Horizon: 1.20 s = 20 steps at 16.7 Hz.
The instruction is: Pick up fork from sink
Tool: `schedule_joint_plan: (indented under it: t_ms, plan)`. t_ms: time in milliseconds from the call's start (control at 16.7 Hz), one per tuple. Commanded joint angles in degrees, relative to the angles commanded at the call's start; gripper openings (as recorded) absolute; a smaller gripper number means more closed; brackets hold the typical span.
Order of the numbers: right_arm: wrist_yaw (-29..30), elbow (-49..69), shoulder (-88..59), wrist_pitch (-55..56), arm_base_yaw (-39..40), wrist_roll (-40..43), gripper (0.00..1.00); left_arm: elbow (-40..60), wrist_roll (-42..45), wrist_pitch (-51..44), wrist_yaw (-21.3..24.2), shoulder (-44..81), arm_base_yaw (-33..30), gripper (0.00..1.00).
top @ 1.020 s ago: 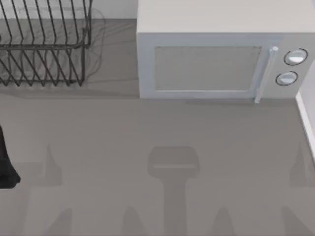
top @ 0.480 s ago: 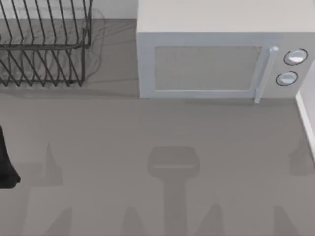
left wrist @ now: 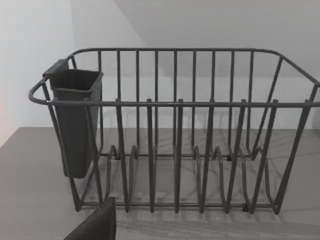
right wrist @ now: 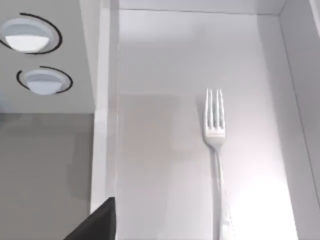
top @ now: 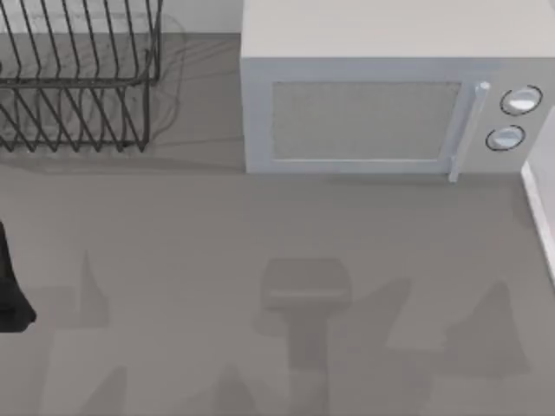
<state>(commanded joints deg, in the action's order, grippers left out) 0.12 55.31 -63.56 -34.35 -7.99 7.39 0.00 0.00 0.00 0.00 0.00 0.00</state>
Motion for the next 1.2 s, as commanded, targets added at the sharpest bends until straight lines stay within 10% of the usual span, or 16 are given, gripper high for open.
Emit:
schedule_joint_plan:
  t_ms: [660, 1200]
  plan:
    - [0.1, 49.2, -61.2, -29.6, -6.9, 6.4, 1.00, 0.0, 0.0, 0.0, 0.0, 0.0, 0.0, 1.00]
    - [0.1, 56.0, -69.5, -33.9, -7.6, 7.3, 1.00, 0.0, 0.0, 0.0, 0.0, 0.0, 0.0, 1.00]
